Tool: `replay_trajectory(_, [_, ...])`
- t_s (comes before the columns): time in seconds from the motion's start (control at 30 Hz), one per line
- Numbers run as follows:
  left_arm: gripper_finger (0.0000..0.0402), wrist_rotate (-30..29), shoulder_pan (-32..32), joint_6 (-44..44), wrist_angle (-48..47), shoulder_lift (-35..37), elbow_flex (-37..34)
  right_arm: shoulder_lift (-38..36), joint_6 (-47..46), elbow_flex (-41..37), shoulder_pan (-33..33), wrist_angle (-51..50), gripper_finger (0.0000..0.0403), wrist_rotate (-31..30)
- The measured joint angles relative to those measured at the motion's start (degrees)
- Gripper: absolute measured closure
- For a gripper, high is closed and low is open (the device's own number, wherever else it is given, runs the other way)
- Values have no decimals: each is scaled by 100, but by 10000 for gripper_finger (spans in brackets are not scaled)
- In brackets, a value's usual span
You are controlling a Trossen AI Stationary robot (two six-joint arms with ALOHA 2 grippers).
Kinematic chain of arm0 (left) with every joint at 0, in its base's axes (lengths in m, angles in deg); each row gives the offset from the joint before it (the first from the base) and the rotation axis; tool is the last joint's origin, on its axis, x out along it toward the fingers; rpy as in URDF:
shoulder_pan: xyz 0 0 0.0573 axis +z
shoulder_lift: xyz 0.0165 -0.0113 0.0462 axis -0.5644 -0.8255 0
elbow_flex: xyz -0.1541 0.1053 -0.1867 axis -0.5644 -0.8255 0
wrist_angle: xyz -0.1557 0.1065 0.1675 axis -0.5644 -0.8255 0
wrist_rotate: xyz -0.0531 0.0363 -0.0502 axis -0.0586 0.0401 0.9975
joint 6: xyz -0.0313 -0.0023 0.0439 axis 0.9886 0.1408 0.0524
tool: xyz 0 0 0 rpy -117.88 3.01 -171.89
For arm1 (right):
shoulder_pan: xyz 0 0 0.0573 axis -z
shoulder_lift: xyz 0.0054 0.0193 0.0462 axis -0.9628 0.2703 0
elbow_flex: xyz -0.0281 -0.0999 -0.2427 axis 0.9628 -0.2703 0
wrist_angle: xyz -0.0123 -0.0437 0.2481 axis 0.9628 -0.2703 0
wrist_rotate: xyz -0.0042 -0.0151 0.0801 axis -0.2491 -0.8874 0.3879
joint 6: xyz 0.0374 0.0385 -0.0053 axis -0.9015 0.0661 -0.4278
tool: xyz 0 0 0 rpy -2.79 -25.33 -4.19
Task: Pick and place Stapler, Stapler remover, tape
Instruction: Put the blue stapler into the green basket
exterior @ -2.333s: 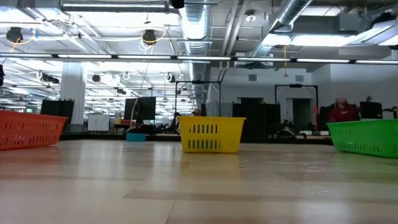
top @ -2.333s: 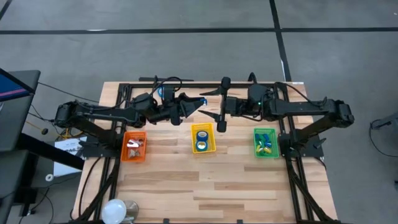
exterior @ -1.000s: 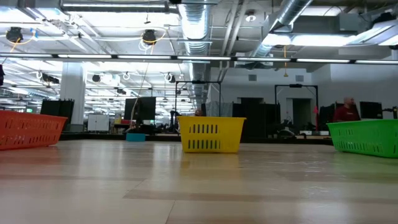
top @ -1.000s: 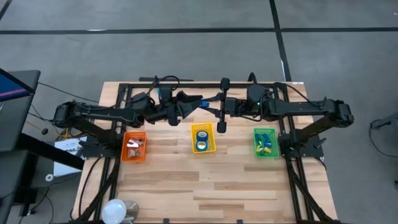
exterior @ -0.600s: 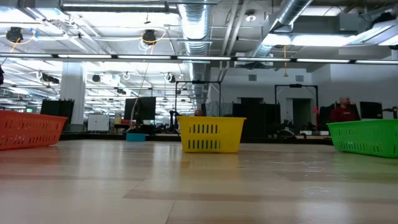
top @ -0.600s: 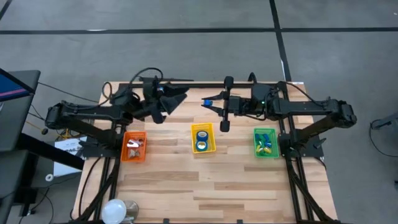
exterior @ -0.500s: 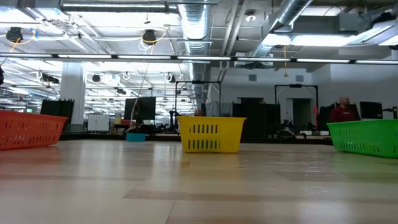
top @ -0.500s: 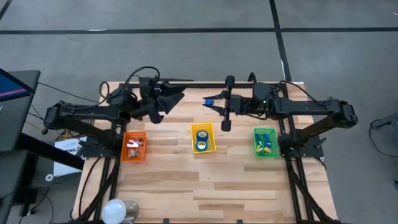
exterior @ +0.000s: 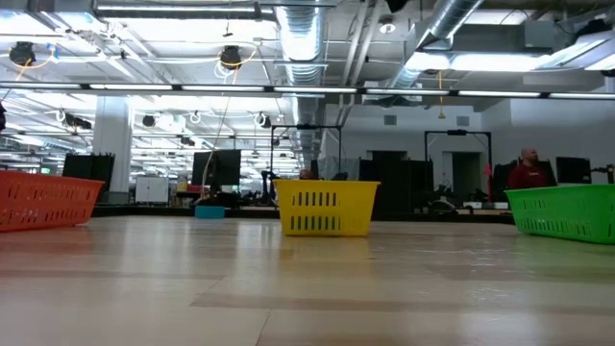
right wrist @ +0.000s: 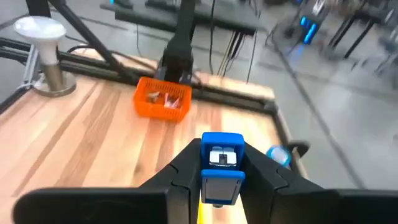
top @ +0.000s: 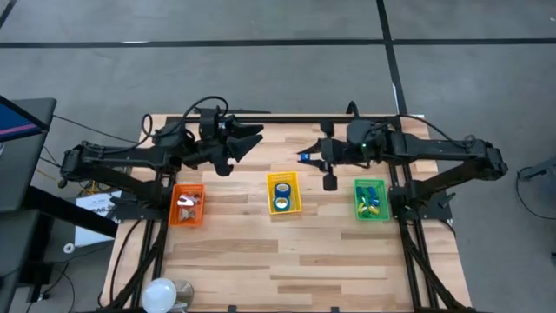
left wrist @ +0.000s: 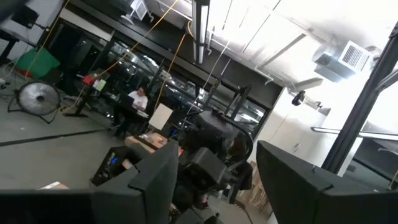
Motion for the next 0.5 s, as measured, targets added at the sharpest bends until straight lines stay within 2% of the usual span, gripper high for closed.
replay_trajectory(0.13, [201,0,0,2,-9,-2,0,-43,-379,3,8,-626,333,0])
replay_trajectory(0.33, [202,2,0,13,-7,-2,0,-218,-435,7,11,-1224,335,-9])
replay_trajectory(0.5, [204,7,0,13,-7,-2,0,-389,-526,7,11,-2228,335,-21])
